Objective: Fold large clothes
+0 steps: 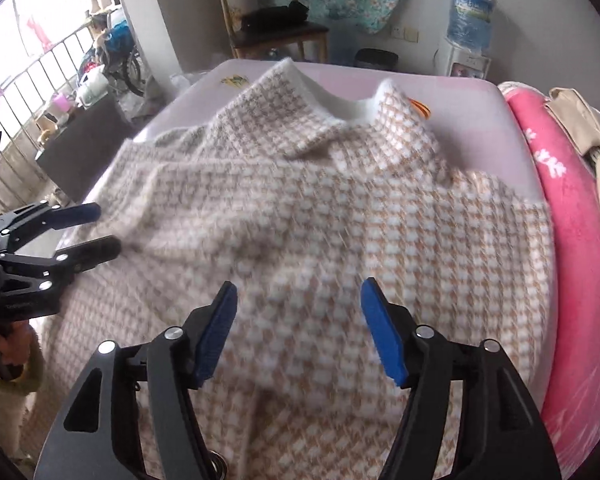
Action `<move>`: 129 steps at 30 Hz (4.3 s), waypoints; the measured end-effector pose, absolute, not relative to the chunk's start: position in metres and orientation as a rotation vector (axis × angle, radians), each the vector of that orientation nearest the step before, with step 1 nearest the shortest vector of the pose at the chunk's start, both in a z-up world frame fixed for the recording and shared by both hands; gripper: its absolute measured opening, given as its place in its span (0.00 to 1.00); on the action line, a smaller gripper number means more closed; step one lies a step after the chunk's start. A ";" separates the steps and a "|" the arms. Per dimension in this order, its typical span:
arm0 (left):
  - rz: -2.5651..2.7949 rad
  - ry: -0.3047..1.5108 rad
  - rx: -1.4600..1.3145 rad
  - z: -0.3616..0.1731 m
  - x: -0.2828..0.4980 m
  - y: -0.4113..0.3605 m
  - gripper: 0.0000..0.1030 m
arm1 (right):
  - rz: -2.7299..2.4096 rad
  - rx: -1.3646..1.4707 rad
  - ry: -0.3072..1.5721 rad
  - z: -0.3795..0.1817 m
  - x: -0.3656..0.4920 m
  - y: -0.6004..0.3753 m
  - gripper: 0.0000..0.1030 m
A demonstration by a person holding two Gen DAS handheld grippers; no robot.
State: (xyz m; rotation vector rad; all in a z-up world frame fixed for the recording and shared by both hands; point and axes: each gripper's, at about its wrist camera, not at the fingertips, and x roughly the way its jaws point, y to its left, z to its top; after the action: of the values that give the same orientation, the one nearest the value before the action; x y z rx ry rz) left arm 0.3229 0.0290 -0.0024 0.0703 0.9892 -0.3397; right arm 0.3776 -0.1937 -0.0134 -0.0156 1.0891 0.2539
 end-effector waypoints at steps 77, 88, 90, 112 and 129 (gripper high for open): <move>-0.361 1.048 0.099 -0.014 0.009 0.046 0.70 | 0.227 0.168 1.051 -0.007 0.062 -0.197 0.73; -0.235 1.105 -0.121 -0.015 -0.006 0.120 0.70 | 0.210 0.210 1.085 -0.025 0.065 -0.203 0.73; -0.238 1.125 -0.174 -0.021 -0.009 0.129 0.70 | 0.215 0.214 1.088 -0.026 0.065 -0.203 0.73; -0.250 1.276 -0.262 -0.055 -0.019 0.118 0.58 | 0.229 0.209 1.101 -0.032 0.066 -0.206 0.73; -0.175 1.239 0.015 -0.025 -0.028 0.076 0.29 | 0.227 0.171 1.074 -0.022 0.061 -0.208 0.73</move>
State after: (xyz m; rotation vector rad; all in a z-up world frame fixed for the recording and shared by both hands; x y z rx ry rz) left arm -0.0276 0.0763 -0.0254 0.0154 1.2394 -0.1752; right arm 0.0615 -0.2083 -0.0218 0.1709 1.0737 0.2273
